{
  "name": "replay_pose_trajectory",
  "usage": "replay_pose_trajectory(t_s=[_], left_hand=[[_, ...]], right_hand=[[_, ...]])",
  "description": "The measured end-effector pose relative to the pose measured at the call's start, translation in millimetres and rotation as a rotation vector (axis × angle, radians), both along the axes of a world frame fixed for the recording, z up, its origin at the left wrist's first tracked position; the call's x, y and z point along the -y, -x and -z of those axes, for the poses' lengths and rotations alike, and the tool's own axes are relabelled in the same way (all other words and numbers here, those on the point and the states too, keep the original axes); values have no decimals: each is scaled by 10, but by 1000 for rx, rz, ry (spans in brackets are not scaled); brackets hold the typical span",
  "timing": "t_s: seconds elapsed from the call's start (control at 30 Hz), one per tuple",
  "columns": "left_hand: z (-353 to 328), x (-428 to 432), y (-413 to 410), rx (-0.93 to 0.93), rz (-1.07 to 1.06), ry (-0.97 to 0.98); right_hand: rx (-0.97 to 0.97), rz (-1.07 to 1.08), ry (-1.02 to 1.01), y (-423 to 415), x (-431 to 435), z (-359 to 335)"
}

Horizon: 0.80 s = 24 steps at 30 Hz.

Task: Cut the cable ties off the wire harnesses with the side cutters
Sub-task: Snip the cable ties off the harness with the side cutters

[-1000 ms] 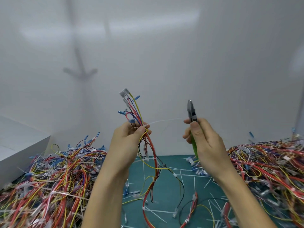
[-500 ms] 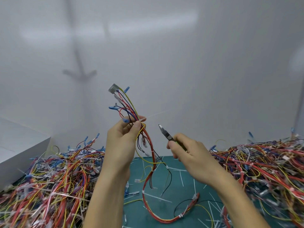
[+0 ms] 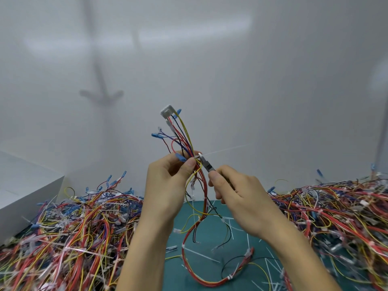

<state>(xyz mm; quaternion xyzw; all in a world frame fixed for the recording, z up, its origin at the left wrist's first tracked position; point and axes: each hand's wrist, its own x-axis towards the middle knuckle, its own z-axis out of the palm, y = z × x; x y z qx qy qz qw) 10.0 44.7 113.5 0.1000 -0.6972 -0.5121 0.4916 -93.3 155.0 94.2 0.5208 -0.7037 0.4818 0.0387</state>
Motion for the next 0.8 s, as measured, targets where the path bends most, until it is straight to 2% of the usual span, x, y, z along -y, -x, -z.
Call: replay_pose_trajectory(t_s=[0.8], left_hand=[[34,41,50,23,-76,62]], right_hand=[[-16,22,19,-19,5,-3]])
